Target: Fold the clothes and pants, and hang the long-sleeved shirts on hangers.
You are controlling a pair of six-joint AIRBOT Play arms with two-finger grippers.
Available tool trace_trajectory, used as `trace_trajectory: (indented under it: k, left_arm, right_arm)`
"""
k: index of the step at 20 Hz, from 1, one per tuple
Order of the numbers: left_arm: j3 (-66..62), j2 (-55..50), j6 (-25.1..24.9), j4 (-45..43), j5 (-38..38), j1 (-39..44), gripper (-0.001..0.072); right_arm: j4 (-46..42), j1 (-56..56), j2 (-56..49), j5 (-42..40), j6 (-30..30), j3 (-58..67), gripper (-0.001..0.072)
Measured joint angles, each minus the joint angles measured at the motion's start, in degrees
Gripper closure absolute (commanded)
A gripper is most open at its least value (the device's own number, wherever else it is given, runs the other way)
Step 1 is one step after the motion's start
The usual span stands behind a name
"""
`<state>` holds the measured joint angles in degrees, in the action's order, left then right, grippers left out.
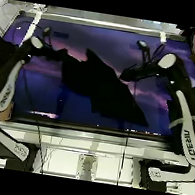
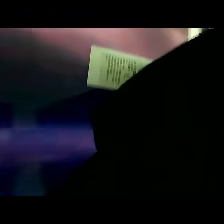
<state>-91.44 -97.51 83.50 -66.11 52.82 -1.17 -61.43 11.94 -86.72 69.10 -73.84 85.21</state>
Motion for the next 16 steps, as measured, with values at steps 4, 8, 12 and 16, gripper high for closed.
trace_trajectory:
  k: [4, 8, 12, 16]
  left_arm:
    - [2.3, 8.8, -0.3, -12.2, 13.3, -4.3, 0.0688]
    - [10.8, 17.3, -0.4, -17.5, 18.9, -6.4, 0.0688]
    - [20.6, 22.9, -0.4, -19.5, 20.5, -7.0, 0.0688]
    - [28.0, 25.5, -0.4, -20.2, 19.3, -7.3, 0.0688]
  right_arm:
    - [-0.7, 0.9, -4.4, -2.9, -1.7, 0.0, 0.0340]
    - [-1.0, 1.2, -7.5, -5.3, -4.9, 0.0, 0.0339]
    - [-0.2, 1.5, -11.0, -2.6, -6.3, 0.0, 0.0312]
    - [2.6, 4.1, -13.1, -3.3, -4.8, 0.0, 0.0189]
